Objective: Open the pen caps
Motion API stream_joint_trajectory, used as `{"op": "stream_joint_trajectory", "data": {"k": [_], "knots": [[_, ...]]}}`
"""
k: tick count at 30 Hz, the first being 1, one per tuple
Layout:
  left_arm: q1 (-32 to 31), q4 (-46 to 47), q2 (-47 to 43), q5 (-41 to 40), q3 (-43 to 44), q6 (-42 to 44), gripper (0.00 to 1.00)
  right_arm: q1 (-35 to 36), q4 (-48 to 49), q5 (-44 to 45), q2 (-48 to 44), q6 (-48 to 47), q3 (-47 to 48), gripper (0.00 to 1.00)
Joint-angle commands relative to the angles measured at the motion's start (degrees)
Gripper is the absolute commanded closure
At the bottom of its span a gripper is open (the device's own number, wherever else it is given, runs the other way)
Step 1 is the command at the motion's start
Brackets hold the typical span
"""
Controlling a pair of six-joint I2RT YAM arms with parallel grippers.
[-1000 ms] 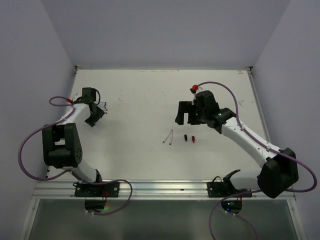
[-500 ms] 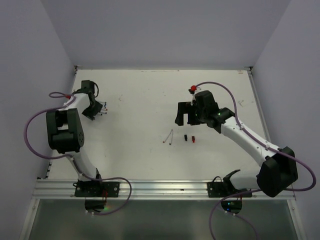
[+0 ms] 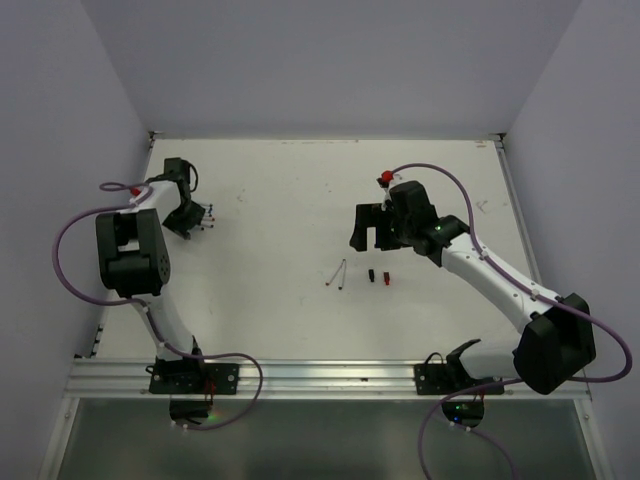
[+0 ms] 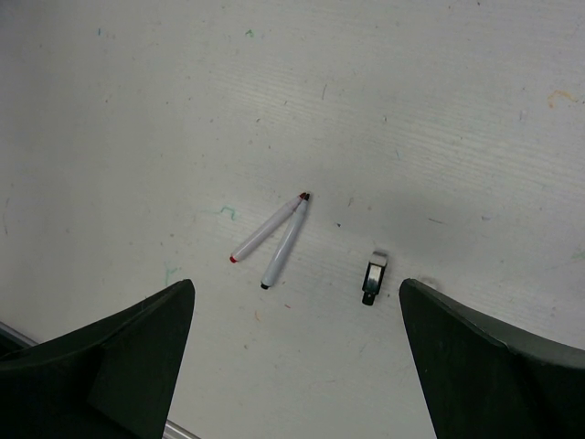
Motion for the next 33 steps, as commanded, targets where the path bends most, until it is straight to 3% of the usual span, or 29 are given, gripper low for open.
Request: {"op": "stream_joint_trajectory", "data": {"k": [1,20,25,27,29,31,33], "knots": [[0.51,-2.06,0.85,-1.60,2.21,-1.64,0.47,0.06,0.90,-0.14,-1.30,-0.44,0.98,0.02],[0.60,-6.98,5.86,-3.97,5.29,-2.96,0.48,-0.03,-0.41,1.17,-2.88,-0.53,1.86,0.02],[0.69,-5.49,5.25,-3.53,1.43,-3.13,0.62,-0.03,-0.68,2.23,-4.37,-0.70,1.86,0.02],[0.77,-3.83,4.29,-3.27,-1.72,-3.04,0.76,-0.03,-0.68,2.40,-4.82,-0.70,1.51,0.02],[0.86,-2.68,2.62,-3.53,-3.75,-3.31,0.83,-0.03,-0.68,2.67,-5.26,-0.70,1.42,0.01],[0.95,-1.63,0.43,-3.09,-7.09,-3.66,1.00,-0.03,-0.68,2.76,-5.43,-0.70,1.33,0.01],[1.04,-1.18,-1.33,-3.00,-9.90,-3.66,1.00,-0.03,-0.77,2.58,-5.35,-0.62,1.33,0.02]]}}
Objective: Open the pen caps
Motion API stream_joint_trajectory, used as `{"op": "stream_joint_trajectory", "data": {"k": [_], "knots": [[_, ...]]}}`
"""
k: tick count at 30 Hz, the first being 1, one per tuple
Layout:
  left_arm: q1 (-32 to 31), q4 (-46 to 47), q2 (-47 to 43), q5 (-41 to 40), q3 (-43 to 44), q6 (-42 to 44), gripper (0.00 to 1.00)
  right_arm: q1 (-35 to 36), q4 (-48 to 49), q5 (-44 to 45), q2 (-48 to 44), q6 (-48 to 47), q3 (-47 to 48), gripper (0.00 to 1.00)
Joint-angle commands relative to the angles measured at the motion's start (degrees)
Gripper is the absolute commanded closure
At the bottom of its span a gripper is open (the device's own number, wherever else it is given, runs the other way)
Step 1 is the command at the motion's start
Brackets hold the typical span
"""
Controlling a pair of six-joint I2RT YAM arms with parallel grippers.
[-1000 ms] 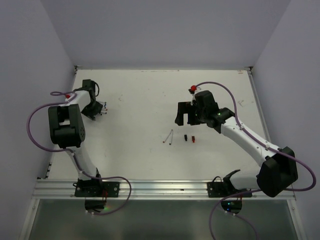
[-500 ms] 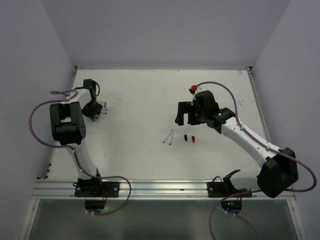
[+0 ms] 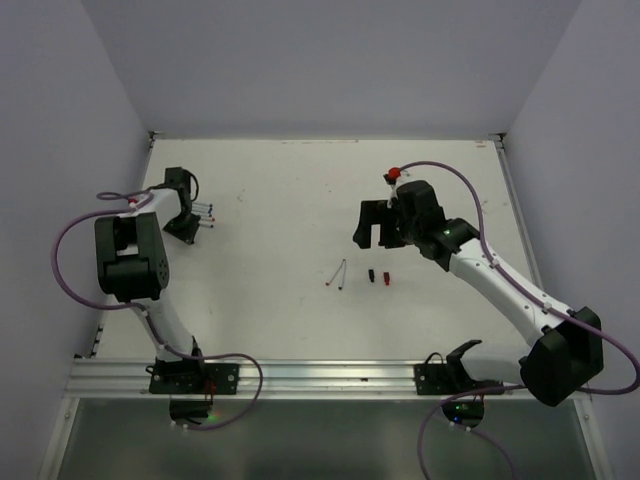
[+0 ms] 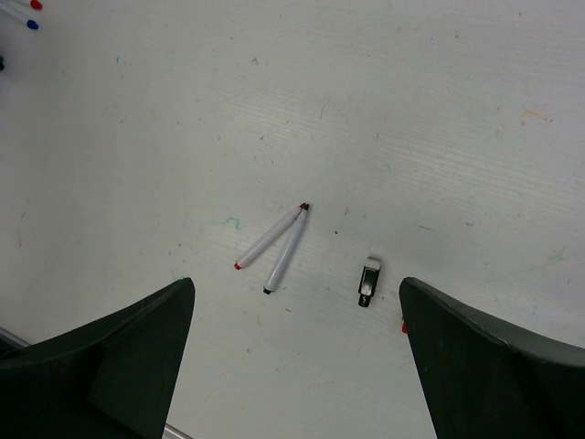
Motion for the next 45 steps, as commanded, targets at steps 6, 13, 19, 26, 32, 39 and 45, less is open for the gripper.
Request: {"op": "stream_joint_trajectory", "data": {"k": [6,13,19,26,32,39,45], "knots": [[-0.80,-3.35,-15.45,-2.44,-9.96,1.28,1.00,-0.03,-0.75,0.64,-1.85,-0.62,1.07,0.02],[-17.30,11.39,-39.63,6.49,-11.89,18.86,1.00,-0.20,0.92,-2.96,1.31,-0.35,0.72,0.01],[-26.09,22.11,-41.75,26.59,-18.82,23.79,1.00,-0.12,7.67,-10.60,2.81,0.88,-1.12,0.02],[-43.24,41.86,-42.19,32.88,-27.88,28.98,1.00,-0.12,27.35,-24.13,-2.63,5.88,-9.29,0.05],[-56.87,44.28,-43.07,22.62,-30.44,31.88,1.00,-0.12,28.44,-24.24,-3.61,8.09,-11.76,0.07],[-61.00,44.72,-40.00,20.58,-29.38,29.25,1.00,-0.12,31.69,-21.43,-5.98,10.81,-13.87,0.09],[-61.89,43.58,-38.33,17.86,-28.07,28.37,1.00,-0.12,31.60,-17.30,-7.74,12.22,-14.49,0.23]]}}
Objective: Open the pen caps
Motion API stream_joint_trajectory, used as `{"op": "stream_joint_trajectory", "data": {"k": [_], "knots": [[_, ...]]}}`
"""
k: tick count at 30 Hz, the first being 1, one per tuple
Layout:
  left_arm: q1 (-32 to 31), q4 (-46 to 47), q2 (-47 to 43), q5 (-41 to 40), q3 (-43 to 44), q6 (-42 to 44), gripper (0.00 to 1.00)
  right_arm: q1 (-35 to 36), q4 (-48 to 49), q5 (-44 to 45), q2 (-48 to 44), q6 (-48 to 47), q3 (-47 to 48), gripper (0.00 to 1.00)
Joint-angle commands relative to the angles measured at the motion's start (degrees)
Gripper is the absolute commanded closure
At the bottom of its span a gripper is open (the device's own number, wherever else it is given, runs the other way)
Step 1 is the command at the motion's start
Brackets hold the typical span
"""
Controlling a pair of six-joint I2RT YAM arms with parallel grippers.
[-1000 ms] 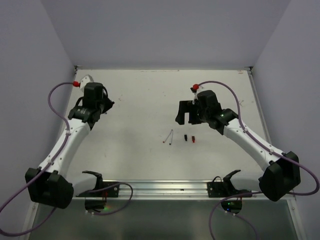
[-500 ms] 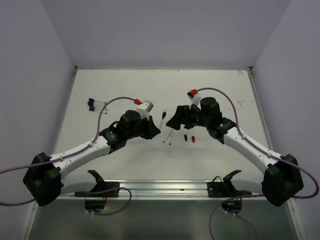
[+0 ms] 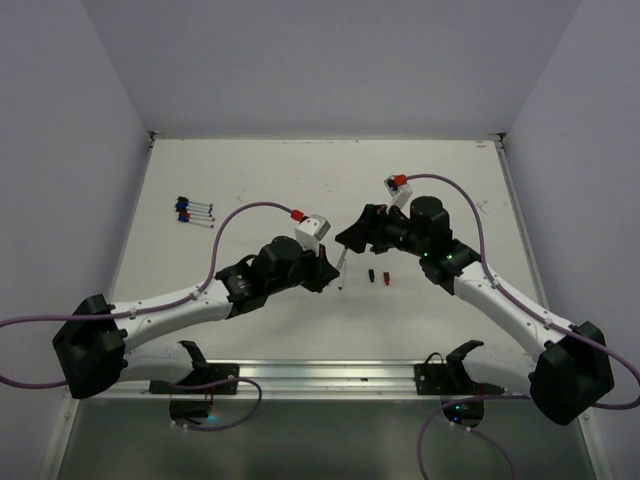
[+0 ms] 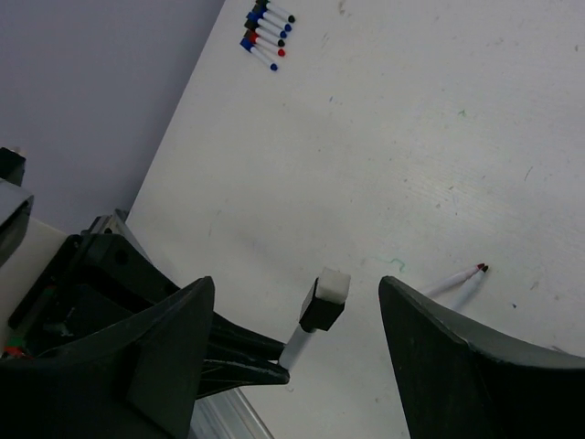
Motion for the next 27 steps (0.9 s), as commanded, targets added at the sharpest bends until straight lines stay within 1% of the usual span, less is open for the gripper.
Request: {"op": "stream_joint_trajectory", "data": {"k": [1,5,8,18,20,21,25,27], "knots": [[-0.50,2.16,0.60,-2.62,2.07,-1.05,1.00,-0.01,4.27,3.16,-2.45,1.88,-0.78,0.28],[-0.67,2.34,0.87,-2.54,2.51,-2.11,1.00,-0.01,4.19,3.34,-1.31,1.97,-0.61,0.37],[-1.02,1.99,0.87,-3.06,2.86,-2.28,1.00,-0.01,4.90,3.16,-0.78,2.67,-0.78,0.38],[-1.37,1.37,1.30,-3.68,4.18,-2.37,1.00,0.08,6.31,2.90,-0.16,4.17,-1.49,0.39],[-1.55,1.46,1.57,-3.59,4.53,-2.37,1.00,0.17,6.66,3.34,-0.43,4.43,-1.58,0.40],[-1.81,1.46,1.92,-3.59,4.62,-2.37,1.00,0.08,6.83,3.34,-0.43,4.60,-1.49,0.43],[-2.08,1.20,2.27,-3.94,5.15,-2.37,1.00,0.34,6.57,3.07,0.45,5.31,-0.87,0.44],[-2.25,1.11,2.53,-4.03,5.59,-2.37,1.00,0.43,7.18,4.39,0.01,5.66,-1.57,0.48]]}}
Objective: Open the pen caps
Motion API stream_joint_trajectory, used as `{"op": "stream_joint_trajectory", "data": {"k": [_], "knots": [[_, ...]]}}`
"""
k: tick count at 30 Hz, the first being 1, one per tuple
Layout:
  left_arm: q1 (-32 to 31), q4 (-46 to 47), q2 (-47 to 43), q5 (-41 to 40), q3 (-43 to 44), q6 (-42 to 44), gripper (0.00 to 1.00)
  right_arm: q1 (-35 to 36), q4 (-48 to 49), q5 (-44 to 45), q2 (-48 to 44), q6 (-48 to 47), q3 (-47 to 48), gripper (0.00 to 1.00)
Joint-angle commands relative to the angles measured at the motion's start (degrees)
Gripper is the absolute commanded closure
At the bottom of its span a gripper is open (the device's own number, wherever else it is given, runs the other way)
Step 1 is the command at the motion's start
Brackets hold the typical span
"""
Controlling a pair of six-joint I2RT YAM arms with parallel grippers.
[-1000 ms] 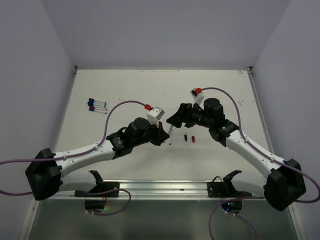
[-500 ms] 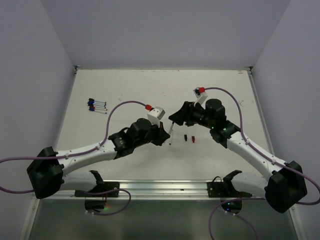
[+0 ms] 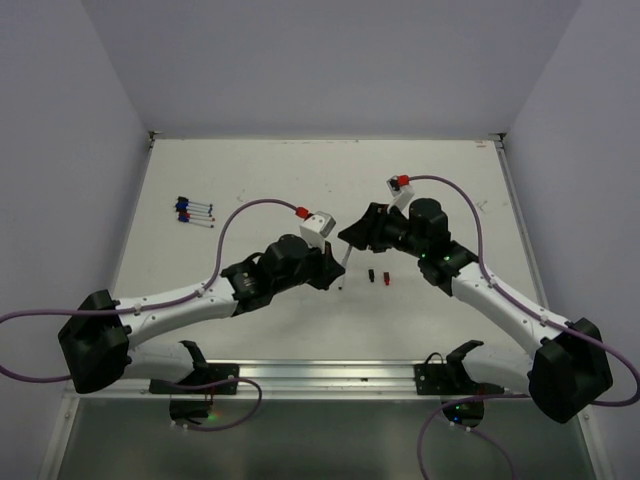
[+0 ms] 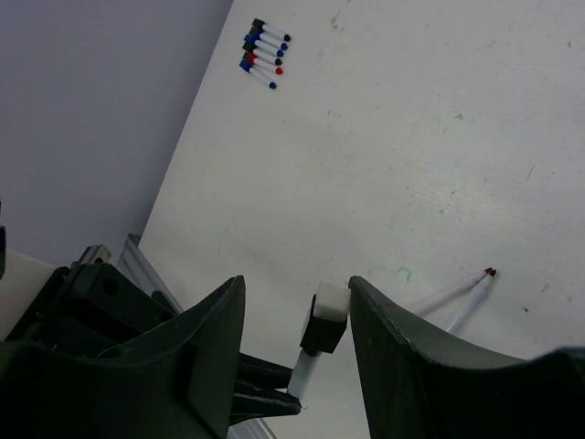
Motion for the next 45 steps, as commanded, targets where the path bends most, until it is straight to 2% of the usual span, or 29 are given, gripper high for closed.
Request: {"op": "stream_joint_trajectory", "data": {"k": [1,3,4,6,8,9,13,14,15,16,17,19,22,30,32,33,34,35,36,38,41,42,43,44,45], "knots": [[-0.48,1.26,0.24,-1.21,2.90,-0.78,1.00,0.39,4.05,1.88,-0.16,1.46,-0.22,0.50],[-0.66,1.26,0.50,-1.21,2.90,-0.86,1.00,0.56,4.15,1.62,0.36,1.55,-0.05,0.59],[-0.75,1.08,0.50,-1.21,3.08,-0.86,1.00,0.57,3.54,1.53,0.88,1.64,0.21,0.67],[-0.83,1.08,0.42,-1.39,3.25,-0.86,1.00,0.74,3.80,1.27,1.42,1.73,0.31,0.71],[-0.92,0.91,0.50,-1.39,3.87,-0.69,1.00,1.27,4.24,1.70,1.51,1.82,-0.04,0.83],[-1.10,0.82,0.50,-1.56,4.13,-0.51,1.00,1.36,4.33,1.71,1.77,1.73,-0.05,1.00],[-1.19,-1.10,0.59,-1.65,5.97,1.15,1.00,1.53,3.10,1.97,1.60,1.47,0.13,1.00],[-1.19,-2.33,0.94,-2.26,6.68,1.68,0.94,1.53,2.83,2.75,1.07,1.55,0.04,1.00],[-1.19,-3.21,0.86,-4.53,7.20,1.95,0.75,1.53,2.66,2.85,0.37,1.64,0.13,1.00],[-1.19,-5.75,0.59,-5.51,7.38,1.86,0.45,1.53,1.53,3.02,0.01,1.55,0.39,1.00],[-1.10,-5.77,-0.10,-6.13,7.12,2.12,0.28,1.53,1.08,3.02,-0.34,1.64,0.74,1.00],[-1.10,-5.25,-0.64,-6.66,6.86,2.74,0.17,1.53,0.55,2.76,-1.30,2.25,0.83,1.00],[-1.01,-5.69,-0.11,-7.10,7.38,2.83,0.16,1.53,0.46,2.06,-2.53,3.92,1.01,1.00],[-1.01,-1.47,0.94,-4.56,6.51,2.13,0.28,1.53,0.55,1.18,-5.35,7.17,1.36,1.00],[-0.92,0.55,1.03,-3.33,6.59,2.48,0.38,1.53,0.63,1.44,-5.61,7.27,1.10,1.00],[-1.01,1.60,1.12,-2.45,6.59,2.65,0.60,1.53,0.63,1.62,-5.70,7.35,1.01,1.00],[-1.01,2.05,1.12,-1.57,6.86,2.91,0.74,1.53,0.63,1.53,-5.70,7.27,0.83,1.00],[-0.75,2.40,1.38,-0.52,6.95,2.92,0.93,1.53,0.72,1.36,-5.79,7.44,0.75,1.00],[-0.40,2.92,1.38,2.01,6.95,2.92,1.00,1.53,1.07,1.01,-6.05,7.62,0.66,1.00],[0.91,5.64,-0.10,7.28,5.81,3.79,1.00,1.53,1.42,-0.22,-6.32,7.71,0.66,1.00],[4.85,14.41,-3.96,20.89,1.16,1.08,1.00,1.18,4.74,-3.89,-6.76,4.90,-0.21,1.00],[6.27,20.97,-5.02,28.42,-0.25,-0.41,1.00,0.66,11.12,-5.75,-6.23,3.85,-1.27,1.00],[7.76,24.95,-6.08,32.67,-3.22,-3.90,1.00,0.13,14.23,-7.94,-5.62,4.01,-3.02,1.00],[10.48,28.99,-6.26,39.59,-4.55,-5.77,1.00,-0.31,17.91,-12.75,-5.18,4.88,-4.08,1.00],[11.29,35.12,-6.44,41.83,-5.52,-7.44,1.00,-0.57,22.13,-13.93,-5.00,7.33,-5.31,1.00]]}}
